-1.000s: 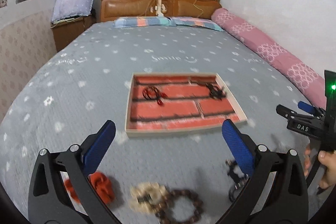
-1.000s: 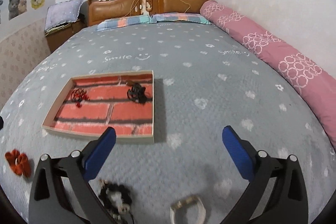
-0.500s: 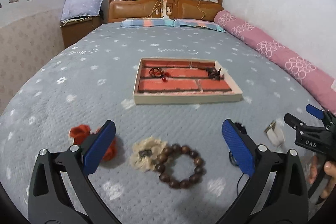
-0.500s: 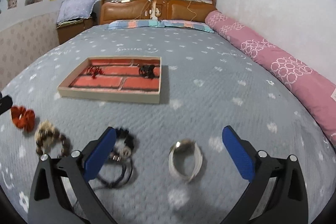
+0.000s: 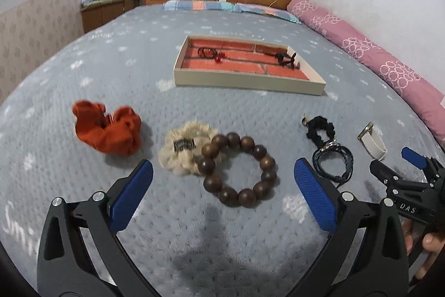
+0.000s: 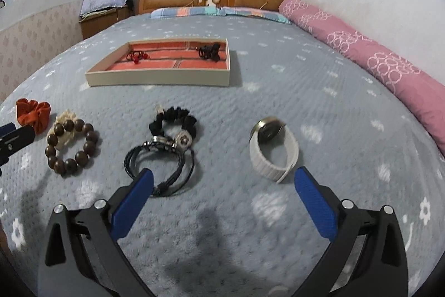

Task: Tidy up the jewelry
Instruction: 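Withdraw both tools back toward the remaining jewelry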

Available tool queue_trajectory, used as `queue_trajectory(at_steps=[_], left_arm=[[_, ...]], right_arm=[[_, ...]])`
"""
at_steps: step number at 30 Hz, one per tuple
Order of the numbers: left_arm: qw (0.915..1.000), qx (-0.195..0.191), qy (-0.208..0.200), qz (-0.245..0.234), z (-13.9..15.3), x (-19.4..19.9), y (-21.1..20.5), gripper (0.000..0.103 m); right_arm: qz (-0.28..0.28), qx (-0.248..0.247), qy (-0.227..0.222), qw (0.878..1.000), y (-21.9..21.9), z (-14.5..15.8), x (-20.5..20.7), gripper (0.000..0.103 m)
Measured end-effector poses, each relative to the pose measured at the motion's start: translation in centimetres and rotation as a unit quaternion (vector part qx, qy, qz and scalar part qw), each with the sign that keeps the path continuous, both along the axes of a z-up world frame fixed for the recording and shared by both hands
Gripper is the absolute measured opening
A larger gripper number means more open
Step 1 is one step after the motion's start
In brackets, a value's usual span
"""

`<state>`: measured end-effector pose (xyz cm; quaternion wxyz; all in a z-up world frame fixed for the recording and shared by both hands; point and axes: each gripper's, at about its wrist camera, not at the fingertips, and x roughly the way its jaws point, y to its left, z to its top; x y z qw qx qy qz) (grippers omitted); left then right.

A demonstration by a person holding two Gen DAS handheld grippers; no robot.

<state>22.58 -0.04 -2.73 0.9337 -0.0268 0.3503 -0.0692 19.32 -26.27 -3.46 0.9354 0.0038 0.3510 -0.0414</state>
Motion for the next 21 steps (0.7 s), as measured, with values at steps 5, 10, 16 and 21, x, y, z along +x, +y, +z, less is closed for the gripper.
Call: queue_trajectory(at_steps=[5, 10, 16, 21], left_arm=[[0.9998, 0.004, 0.021, 0.001, -1.8, 0.5, -0.2, 0.098], [0.9994, 0.003, 0.034, -0.003, -2.8, 1.1, -0.4, 0.098], [0.9984, -0.011, 0.055, 0.01, -3.9, 2.4, -0.2, 0.098], [0.9979, -0.019, 0.061, 0.012, -4.2, 2.9, -0.1, 0.096]], right_arm=[[0.007, 0.0, 0.015, 1.0, 0.3, -1.0, 0.6, 0.099], [0.013, 0.019, 0.025, 0.999, 0.3, -1.7, 1.4, 0.099], [0.019, 0.03, 0.034, 0.999, 0.7, -2.3, 2.5, 0.099], [0.019, 0.041, 0.043, 0.998, 0.8, -2.7, 3.5, 0.094]])
